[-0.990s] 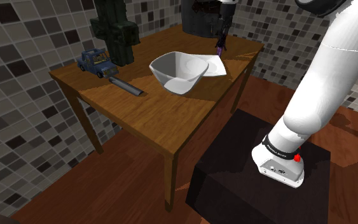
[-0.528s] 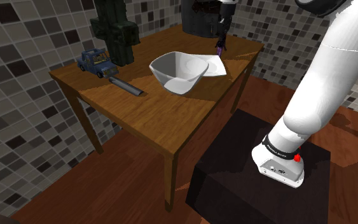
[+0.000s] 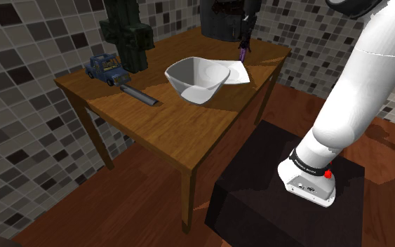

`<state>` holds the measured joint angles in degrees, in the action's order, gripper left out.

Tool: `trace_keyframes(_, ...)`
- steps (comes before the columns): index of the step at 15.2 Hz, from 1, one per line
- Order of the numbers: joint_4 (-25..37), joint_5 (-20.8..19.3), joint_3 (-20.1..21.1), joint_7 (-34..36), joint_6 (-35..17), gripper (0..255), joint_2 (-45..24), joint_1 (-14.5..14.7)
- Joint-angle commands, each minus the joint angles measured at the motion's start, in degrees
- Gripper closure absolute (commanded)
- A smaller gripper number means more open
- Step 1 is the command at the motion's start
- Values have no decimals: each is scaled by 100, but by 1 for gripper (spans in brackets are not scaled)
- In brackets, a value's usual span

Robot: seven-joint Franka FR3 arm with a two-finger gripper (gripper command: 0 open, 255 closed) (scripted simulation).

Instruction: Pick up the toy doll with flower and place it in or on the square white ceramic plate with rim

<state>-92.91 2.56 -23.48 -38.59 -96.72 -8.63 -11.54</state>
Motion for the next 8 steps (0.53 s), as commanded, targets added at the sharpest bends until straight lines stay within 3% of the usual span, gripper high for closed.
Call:
trace_keyframes(1, 177, 1, -3, -2, 172, 255, -7, -6)
trace_keyframes(8, 818, 31, -18, -23, 739, 255, -86, -41)
